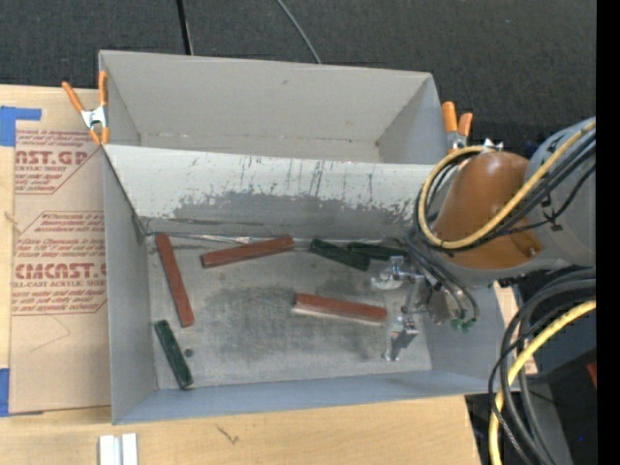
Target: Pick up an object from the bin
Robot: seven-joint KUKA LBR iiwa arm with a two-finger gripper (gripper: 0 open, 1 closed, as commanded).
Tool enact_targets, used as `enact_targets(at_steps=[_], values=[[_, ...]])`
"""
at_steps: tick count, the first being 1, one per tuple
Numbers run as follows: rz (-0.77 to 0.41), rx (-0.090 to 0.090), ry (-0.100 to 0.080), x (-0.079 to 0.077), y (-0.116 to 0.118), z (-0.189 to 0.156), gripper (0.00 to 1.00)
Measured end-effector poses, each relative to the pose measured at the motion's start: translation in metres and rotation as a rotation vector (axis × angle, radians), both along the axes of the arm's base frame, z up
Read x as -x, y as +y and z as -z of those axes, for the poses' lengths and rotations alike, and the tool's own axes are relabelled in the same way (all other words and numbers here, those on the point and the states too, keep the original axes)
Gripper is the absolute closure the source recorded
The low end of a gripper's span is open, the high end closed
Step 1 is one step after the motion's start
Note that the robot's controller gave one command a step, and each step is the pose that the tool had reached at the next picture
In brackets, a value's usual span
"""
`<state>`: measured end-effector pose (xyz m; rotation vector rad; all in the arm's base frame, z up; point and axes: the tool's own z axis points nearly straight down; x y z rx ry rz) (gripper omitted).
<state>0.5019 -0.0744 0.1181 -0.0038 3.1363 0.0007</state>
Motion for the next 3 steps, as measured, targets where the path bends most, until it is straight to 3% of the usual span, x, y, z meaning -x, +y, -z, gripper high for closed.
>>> enact_targets(at_steps=[1, 2, 3], values=[[-0.223, 0.003, -0.005, -0.088, 0.024, 0.042, 1.00], [-0.223, 0.003, -0.005, -0.088, 0.024, 0.042, 1.00], [-0.297, 0.003, -0.003, -0.082, 0.019, -0.130, 1.00]])
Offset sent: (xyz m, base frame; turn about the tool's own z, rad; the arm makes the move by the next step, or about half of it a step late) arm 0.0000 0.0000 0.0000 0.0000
